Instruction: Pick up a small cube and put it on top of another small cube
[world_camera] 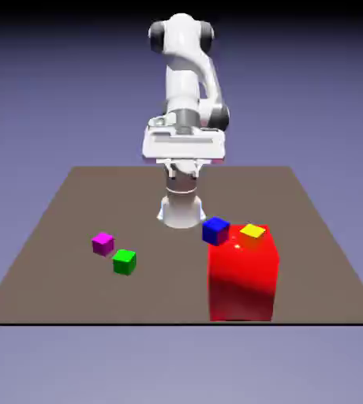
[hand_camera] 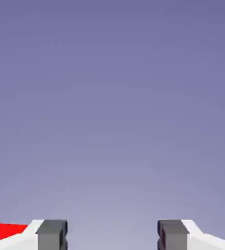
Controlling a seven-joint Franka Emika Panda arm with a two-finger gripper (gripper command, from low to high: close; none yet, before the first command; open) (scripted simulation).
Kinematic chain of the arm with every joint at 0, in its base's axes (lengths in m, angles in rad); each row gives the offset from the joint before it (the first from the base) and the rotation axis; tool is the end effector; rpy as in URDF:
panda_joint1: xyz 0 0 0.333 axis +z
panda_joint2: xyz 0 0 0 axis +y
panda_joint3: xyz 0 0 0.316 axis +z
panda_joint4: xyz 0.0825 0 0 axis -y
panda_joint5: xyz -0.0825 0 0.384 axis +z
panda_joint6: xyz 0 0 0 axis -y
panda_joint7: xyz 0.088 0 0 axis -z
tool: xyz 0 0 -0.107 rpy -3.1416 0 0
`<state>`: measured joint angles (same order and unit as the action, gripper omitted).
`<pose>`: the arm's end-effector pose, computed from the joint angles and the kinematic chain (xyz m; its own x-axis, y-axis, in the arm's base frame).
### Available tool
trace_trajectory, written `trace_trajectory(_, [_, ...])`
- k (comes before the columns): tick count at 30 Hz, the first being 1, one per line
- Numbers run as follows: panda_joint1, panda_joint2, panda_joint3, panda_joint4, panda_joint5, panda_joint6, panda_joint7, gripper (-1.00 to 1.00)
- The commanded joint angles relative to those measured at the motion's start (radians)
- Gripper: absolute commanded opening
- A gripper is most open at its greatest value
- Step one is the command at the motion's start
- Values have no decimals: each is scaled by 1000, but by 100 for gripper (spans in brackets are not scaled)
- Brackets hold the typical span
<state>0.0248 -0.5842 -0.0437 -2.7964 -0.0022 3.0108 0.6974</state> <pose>0.3896 -0.0076 0.4666 0.5282 -0.6598 0.5344 -0.4561 -0.7514 -0.4769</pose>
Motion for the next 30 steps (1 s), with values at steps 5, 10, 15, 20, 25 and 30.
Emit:
trace_trajectory(5, [53,-59,-181,57,-9,-108,-181,0])
trace_trajectory(10, [106,-118,-362,113,-18,-217,-362,0])
trace_trajectory(15, [159,-177,-544,170,-27,-325,-543,0])
trace_trajectory(20, [212,-236,-725,226,-36,-434,-724,0])
trace_trajectory(25, [265,-295,-906,283,-45,-542,-905,0])
trace_trajectory(30, [318,-354,-1087,339,-54,-651,-1086,0])
